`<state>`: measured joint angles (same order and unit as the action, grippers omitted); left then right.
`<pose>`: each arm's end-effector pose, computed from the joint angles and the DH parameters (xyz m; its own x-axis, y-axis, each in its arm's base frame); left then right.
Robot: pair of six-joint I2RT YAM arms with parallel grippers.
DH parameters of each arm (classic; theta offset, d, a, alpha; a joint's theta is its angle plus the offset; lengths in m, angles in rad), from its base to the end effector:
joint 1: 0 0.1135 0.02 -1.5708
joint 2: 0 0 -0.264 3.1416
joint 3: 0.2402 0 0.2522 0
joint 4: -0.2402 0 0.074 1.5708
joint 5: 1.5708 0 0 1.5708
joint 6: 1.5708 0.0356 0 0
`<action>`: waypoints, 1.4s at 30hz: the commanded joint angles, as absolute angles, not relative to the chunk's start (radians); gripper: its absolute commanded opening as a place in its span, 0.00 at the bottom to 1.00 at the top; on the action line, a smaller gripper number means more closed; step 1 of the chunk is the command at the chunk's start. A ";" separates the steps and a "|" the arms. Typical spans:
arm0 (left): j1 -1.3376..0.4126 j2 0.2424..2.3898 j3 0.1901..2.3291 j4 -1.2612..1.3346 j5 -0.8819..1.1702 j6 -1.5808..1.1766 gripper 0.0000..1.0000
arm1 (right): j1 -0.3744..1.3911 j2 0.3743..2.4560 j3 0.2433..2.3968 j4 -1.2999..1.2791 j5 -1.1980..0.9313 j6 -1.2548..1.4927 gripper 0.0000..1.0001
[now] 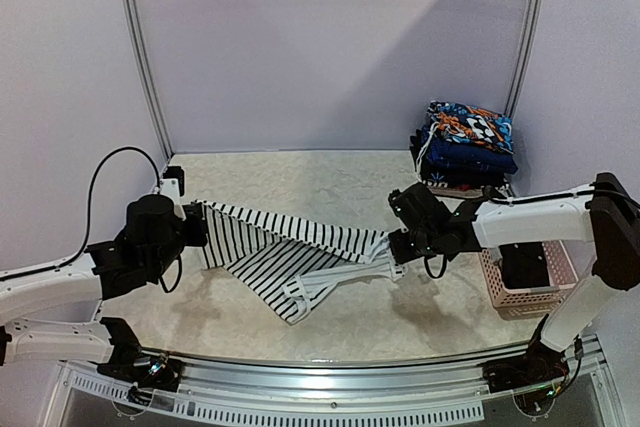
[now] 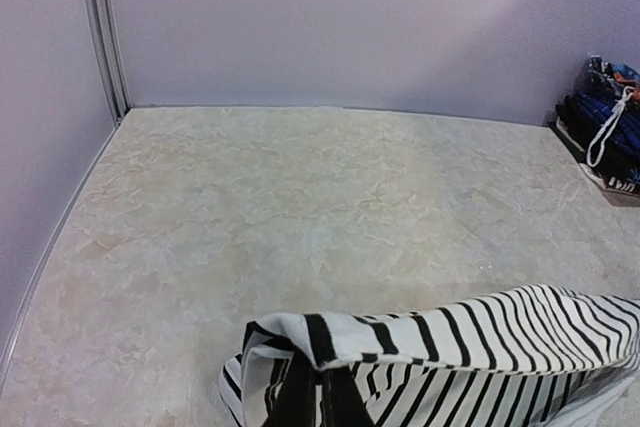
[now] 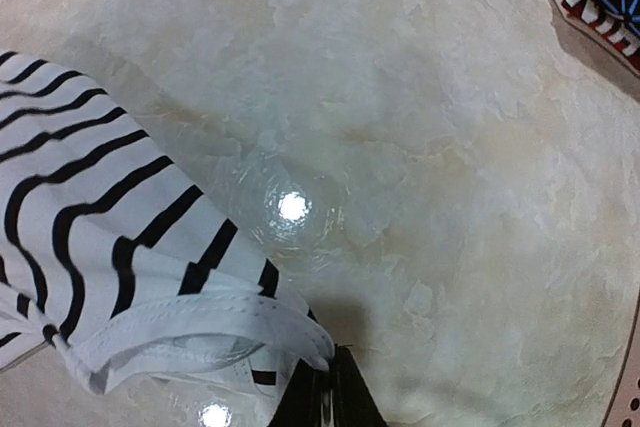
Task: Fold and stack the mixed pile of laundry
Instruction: Adjust the crumpled tank top at the center of the board, then pick up the crumpled tank top from the center of the board.
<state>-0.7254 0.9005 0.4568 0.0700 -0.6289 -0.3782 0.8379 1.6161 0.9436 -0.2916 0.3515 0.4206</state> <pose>0.1626 -0.1161 0.2319 -0.3006 -0.1325 -0.9445 0.0169 0.9894 -0.1442 0.2247 0.2313 0.1833 -0.7330 -0.2413 -0.6360 -0.2927 0.9559 -0.0254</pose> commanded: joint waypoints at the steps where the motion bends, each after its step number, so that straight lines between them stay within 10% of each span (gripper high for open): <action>1: -0.712 0.935 0.440 0.082 -0.647 -0.378 0.00 | 0.820 1.618 0.944 -0.308 0.330 0.425 0.10; 16: -0.712 1.099 0.464 0.175 -0.655 -0.338 0.00 | 0.793 1.589 1.004 -0.345 0.293 0.317 0.42; 42: -0.710 1.105 0.471 0.163 -0.623 -0.348 0.00 | 0.868 1.712 0.938 -0.074 -0.088 0.457 0.45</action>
